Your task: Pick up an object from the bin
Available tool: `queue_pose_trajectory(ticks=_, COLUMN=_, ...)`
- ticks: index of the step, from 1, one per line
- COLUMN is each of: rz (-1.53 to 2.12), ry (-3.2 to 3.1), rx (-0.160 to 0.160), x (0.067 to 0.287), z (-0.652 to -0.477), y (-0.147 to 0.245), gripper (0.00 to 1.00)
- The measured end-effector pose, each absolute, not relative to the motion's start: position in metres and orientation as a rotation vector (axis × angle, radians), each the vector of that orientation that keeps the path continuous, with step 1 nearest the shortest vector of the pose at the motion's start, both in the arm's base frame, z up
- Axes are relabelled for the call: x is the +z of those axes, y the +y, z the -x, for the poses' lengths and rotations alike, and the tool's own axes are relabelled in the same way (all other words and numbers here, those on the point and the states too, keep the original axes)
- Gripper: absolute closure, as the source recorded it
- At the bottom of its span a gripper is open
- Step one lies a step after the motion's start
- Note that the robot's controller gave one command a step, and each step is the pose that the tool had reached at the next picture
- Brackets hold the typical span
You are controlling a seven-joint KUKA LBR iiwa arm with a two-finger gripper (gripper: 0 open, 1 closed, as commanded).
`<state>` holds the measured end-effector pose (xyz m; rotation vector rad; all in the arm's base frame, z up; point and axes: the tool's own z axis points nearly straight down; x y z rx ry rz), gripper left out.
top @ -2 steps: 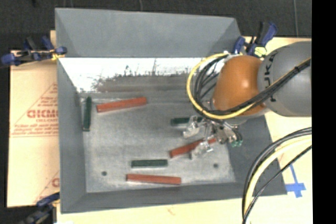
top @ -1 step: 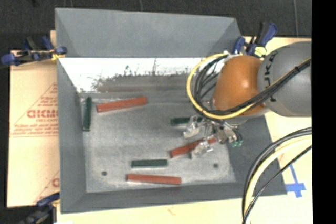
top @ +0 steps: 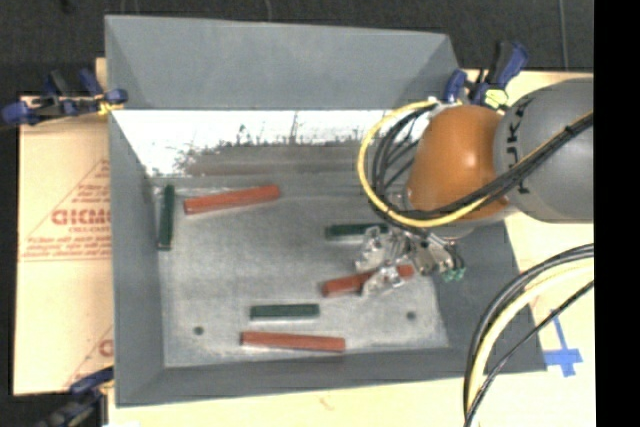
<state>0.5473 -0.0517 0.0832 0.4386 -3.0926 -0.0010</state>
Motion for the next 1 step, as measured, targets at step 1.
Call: queue_pose_trajectory(ticks=1, rz=-0.438, ry=-3.106, rx=0.001, x=0.1008, z=-0.5473, y=-0.0519, gripper=1.00)
